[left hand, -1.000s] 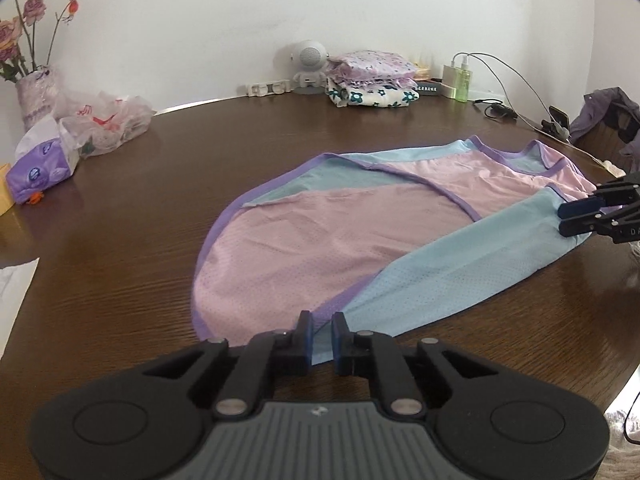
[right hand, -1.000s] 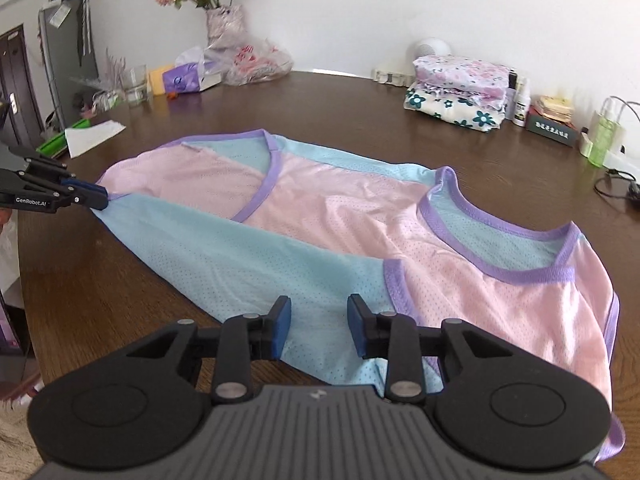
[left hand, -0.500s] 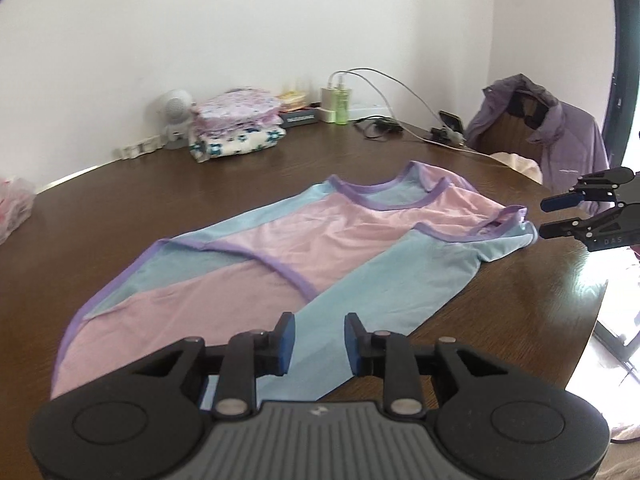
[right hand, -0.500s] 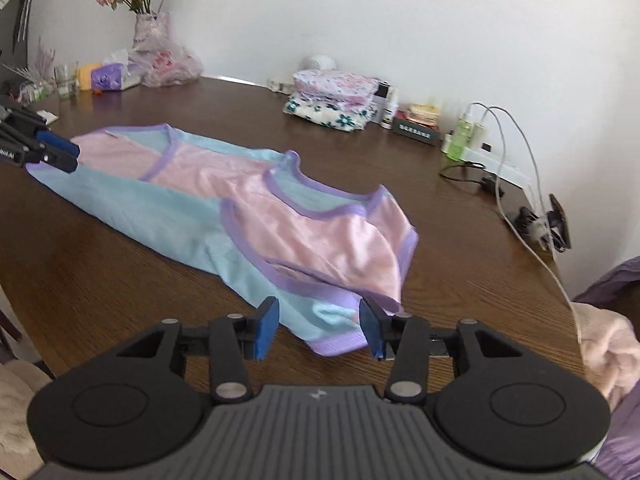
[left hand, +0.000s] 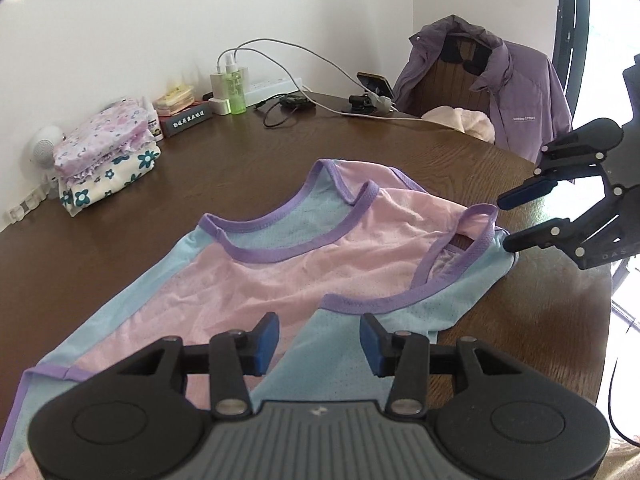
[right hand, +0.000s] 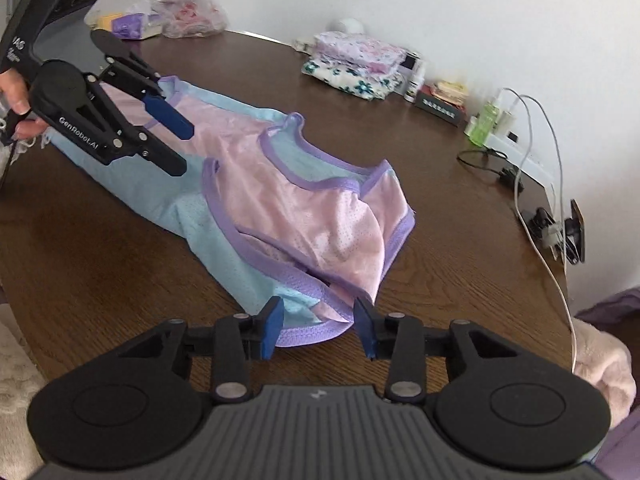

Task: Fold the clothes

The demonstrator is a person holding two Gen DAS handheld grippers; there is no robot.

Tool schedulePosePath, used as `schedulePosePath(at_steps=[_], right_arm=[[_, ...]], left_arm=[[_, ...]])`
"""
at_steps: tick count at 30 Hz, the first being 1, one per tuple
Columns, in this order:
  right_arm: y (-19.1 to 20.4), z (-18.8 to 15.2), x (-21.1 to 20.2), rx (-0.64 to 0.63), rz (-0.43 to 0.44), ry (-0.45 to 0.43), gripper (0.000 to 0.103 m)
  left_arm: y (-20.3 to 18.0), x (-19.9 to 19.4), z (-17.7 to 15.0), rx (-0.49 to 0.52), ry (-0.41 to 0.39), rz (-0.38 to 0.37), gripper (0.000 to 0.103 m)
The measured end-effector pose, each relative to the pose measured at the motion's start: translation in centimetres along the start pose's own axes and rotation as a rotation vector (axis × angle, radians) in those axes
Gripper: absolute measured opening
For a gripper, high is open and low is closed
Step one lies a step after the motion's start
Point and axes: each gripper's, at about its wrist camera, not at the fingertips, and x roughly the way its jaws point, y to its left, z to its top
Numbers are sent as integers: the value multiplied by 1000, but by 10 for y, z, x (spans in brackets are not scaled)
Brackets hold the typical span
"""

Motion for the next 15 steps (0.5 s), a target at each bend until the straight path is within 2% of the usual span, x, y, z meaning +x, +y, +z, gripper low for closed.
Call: schedulePosePath(at_steps=[3, 8, 9, 11, 12, 13, 14, 15], right_arm=[[-4, -6, -7, 102, 40, -30, 39], [-4, -6, 8, 101, 63, -30, 38], [-5, -5, 13, 104, 74, -21, 36], [-6, -4, 20, 116, 98, -8, 23], [-8, -3, 20, 119, 107, -10, 7], [-9, -3, 19, 122, 116, -15, 1], [-11, -2, 18, 124, 124, -19, 1], [-14, -1, 14, 131, 130, -29, 1]], left_arm=[[1, 2, 2, -11, -1, -18, 43], [1, 13, 6, -4, 27, -38, 43], [1, 15, 6, -8, 29, -42, 43], [3, 16, 6, -17, 27, -55, 41], [5, 17, 5, -24, 27, -65, 40], [6, 17, 5, -27, 31, -82, 21], [7, 17, 5, -28, 35, -103, 0], [8, 15, 4, -24, 30, -123, 2]])
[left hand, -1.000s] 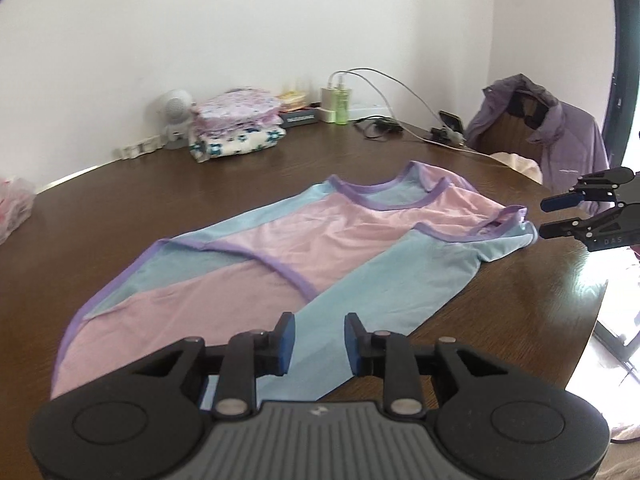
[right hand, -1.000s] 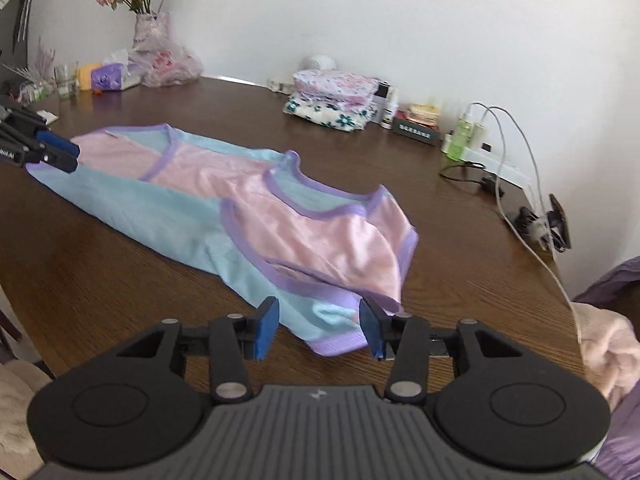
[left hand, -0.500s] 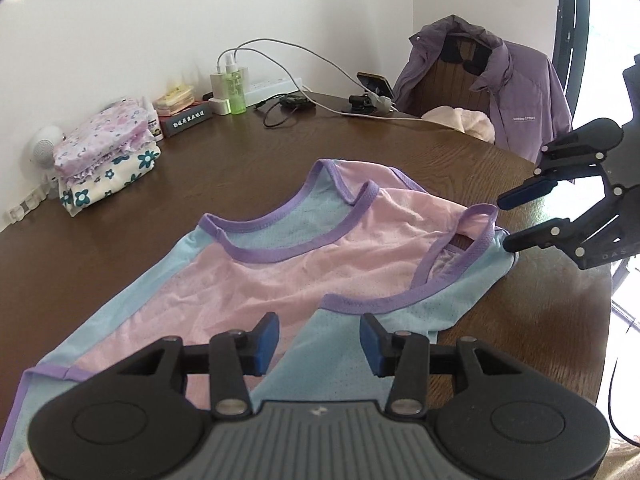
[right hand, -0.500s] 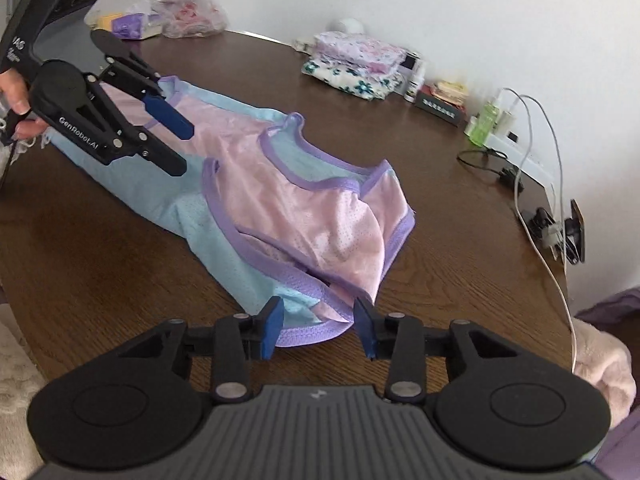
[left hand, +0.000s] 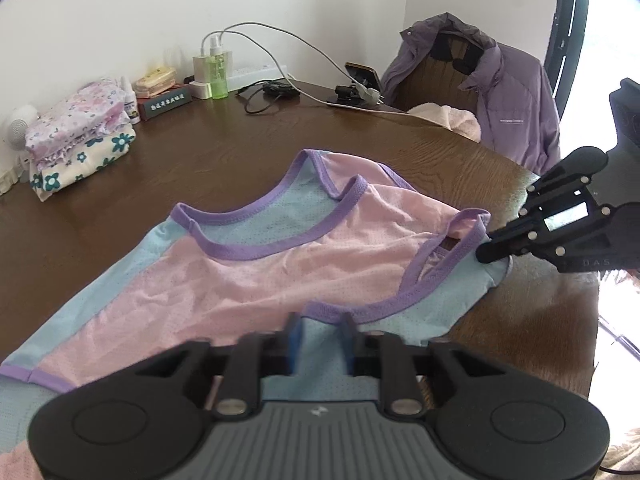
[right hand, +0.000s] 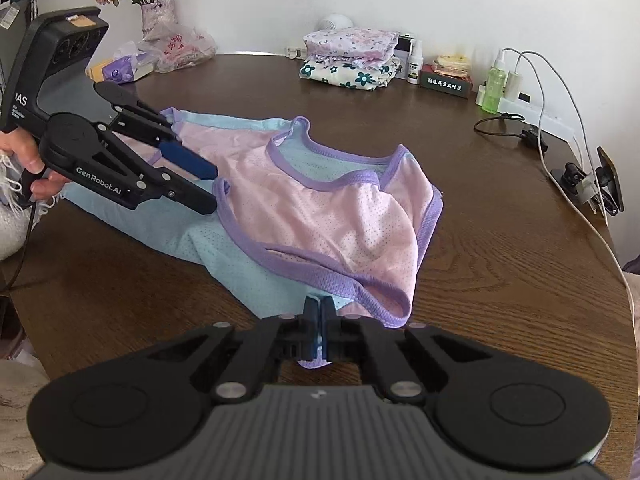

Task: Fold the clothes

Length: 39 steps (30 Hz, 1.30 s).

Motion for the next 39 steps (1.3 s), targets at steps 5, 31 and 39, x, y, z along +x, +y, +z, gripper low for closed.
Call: schedulePosePath(at_steps=[5, 31, 39], right_arm=[[-24, 25, -22, 40, 56, -74, 1], [-9, 15, 28, -8, -35, -51, 13], [-16, 3, 24, 85, -16, -71, 13]], left_arm=[[-1, -13, 7, 30, -50, 5, 2], [6, -16, -30, -47, -64, 110, 4], [22, -44, -49, -140, -114, 183, 17]])
